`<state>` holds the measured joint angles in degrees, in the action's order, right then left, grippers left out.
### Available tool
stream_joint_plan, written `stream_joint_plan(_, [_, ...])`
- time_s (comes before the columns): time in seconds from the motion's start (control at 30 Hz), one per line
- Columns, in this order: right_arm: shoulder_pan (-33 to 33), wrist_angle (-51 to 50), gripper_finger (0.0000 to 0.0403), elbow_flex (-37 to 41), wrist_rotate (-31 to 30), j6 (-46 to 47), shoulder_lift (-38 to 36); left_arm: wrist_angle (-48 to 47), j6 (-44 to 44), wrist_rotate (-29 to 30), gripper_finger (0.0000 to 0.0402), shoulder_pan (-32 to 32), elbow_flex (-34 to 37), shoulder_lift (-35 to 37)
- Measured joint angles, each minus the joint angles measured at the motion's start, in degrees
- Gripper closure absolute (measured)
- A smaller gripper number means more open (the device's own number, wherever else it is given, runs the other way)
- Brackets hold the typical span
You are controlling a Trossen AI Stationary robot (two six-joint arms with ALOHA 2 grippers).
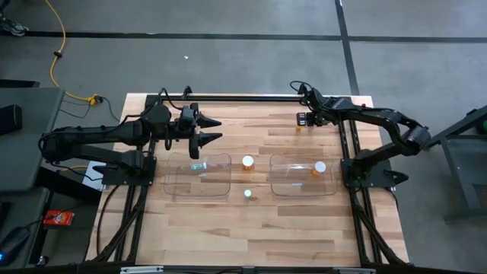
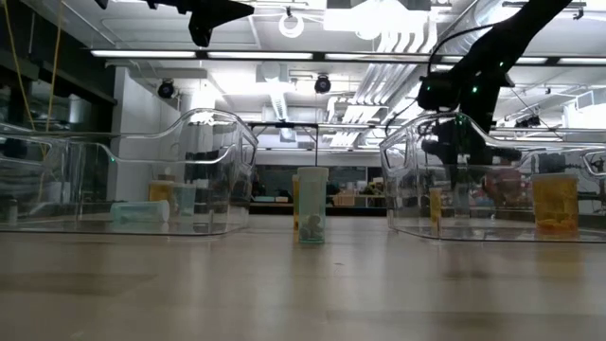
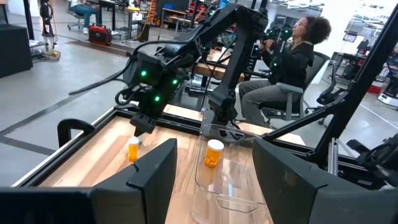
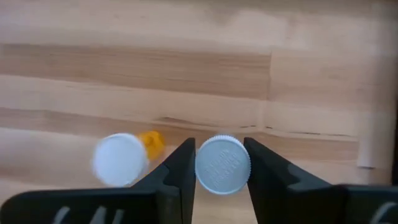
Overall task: Pick and place medicine bottles into bin by pill shape (circle, oval)
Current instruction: Put the right blue capsule bottle into the right transparent bin
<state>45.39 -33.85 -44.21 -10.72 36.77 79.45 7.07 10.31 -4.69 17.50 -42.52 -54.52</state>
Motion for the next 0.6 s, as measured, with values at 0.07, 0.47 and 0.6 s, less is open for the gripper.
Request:
stream_joint_plan(0.07, [0.0,-0.88,0.0307,0.0,0.08,-1.13,-2.89,0.0,-0.46,0.15,0.0202,0.0,0.0,0.0])
stream_joint_plan(0.47, [-9.75,12.32,0.0307,0.0,11.35,-4.3,-24.16,0.02,0.52,1.08,0.0202,0.11,0.0,0.0])
stream_joint_plan(0.6, [-16.78,22.46,0.0307,0.0,15.1,-6.74,-25.2,0.02,2.51,0.72,0.0202,0.11,0.0,0.0])
